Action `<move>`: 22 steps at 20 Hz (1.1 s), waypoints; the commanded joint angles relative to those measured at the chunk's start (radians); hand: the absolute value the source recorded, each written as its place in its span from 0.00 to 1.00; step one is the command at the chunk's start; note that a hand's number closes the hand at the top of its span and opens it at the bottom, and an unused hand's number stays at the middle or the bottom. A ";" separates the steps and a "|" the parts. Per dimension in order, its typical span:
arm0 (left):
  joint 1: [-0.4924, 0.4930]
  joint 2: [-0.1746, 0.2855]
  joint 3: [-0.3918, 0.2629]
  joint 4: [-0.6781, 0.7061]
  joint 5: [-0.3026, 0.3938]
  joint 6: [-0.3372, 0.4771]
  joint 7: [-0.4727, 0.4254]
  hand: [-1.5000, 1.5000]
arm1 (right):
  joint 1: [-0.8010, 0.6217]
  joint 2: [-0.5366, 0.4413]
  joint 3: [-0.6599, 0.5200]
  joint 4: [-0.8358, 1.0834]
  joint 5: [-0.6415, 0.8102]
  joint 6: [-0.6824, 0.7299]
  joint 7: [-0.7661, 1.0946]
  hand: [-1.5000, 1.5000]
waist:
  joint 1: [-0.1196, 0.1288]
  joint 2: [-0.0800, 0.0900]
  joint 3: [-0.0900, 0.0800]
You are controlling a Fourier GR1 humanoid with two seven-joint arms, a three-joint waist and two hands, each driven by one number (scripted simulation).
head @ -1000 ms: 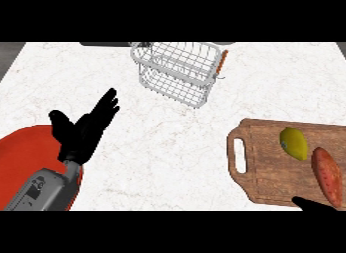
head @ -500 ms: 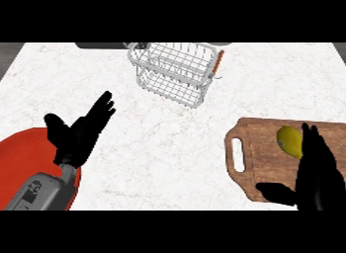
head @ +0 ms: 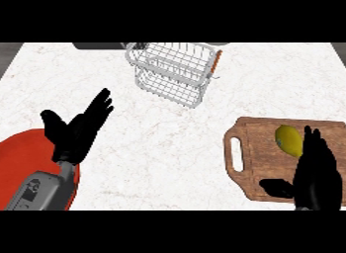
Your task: Pick the lemon from the cutting board and place it in the tiered basket
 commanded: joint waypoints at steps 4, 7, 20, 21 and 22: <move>0.014 -0.061 0.044 0.002 -0.065 -0.041 0.013 0.50 | 0.056 0.050 -0.024 -0.004 0.082 -0.045 -0.024 0.00 | -0.002 -0.001 0.000; 0.035 -0.069 0.060 -0.009 -0.088 -0.074 0.010 0.50 | 0.042 0.043 -0.082 0.030 0.046 -0.048 -0.079 0.00 | -0.001 0.000 0.000; 0.049 -0.133 0.116 -0.072 -0.163 -0.092 0.087 0.50 | -0.050 0.087 -0.221 0.272 -0.040 -0.170 -0.284 0.00 | 0.002 0.000 0.000; 0.086 -0.098 0.140 -0.054 -0.129 -0.156 0.028 0.50 | -0.106 0.084 -0.258 0.358 -0.059 -0.195 -0.297 0.00 | 0.005 0.000 0.000; -0.019 -0.139 0.132 -0.041 -0.150 -0.090 0.123 0.50 | -0.054 0.053 -0.272 0.318 -0.097 -0.181 -0.336 0.00 | -0.001 0.000 0.000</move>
